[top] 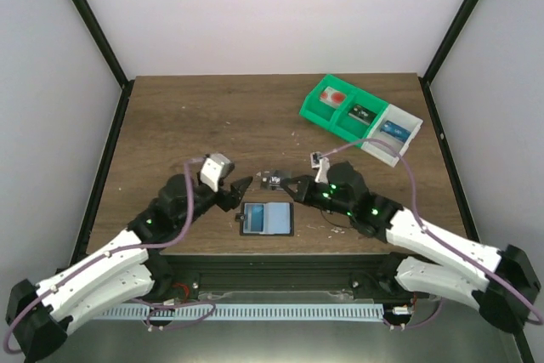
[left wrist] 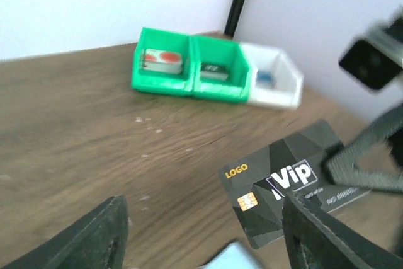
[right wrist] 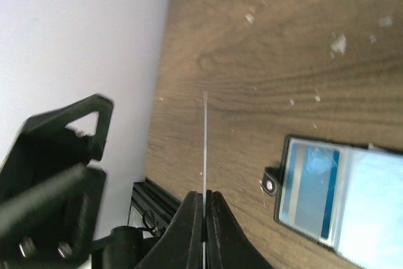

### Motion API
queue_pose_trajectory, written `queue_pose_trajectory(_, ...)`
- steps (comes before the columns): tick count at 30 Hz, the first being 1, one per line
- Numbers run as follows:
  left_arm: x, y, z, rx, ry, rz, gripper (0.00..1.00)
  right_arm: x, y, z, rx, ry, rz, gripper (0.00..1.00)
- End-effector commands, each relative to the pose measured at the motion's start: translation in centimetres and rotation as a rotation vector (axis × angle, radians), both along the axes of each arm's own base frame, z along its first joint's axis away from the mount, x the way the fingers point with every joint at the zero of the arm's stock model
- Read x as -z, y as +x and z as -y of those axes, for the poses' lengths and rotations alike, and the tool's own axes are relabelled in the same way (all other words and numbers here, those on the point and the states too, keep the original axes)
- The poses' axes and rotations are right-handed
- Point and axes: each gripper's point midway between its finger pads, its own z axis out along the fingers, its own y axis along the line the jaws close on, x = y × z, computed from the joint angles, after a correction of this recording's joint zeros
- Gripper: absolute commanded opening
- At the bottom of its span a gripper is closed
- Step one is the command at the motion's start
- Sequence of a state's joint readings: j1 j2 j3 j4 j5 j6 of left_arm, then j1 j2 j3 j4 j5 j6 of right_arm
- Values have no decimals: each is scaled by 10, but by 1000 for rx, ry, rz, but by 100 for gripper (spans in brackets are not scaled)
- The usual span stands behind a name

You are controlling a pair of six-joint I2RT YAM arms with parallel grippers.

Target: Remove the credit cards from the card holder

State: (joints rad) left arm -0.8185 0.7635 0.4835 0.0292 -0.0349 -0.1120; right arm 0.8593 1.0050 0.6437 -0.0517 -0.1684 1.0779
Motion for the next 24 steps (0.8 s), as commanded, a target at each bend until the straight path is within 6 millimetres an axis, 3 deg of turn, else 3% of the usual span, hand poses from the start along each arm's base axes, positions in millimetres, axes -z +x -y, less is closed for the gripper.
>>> queue_pose_trajectory(1,-38,-23,6,109,-417,-294,71,-67,-11,15,-53,128,401,0)
queue_pose_trajectory(7,-56,-54,30,347,-579,-470,72,-103,-45,26,-145,274,544,0)
queue_pose_trajectory(11,-54,-66,38,439,-650,-576,71,-115,-61,22,-222,346,550,1)
queue_pose_trajectory(15,-52,-73,37,487,-718,-617,66,-112,-67,15,-283,358,525,1)
queue_pose_trajectory(19,-56,-74,36,498,-749,-615,55,-105,-69,9,-318,347,510,0)
queue_pose_trajectory(22,-59,-72,36,491,-767,-616,53,-102,-70,7,-336,345,500,1)
queue_pose_trajectory(24,-62,-71,36,497,-775,-613,57,-97,-69,6,-336,330,484,1)
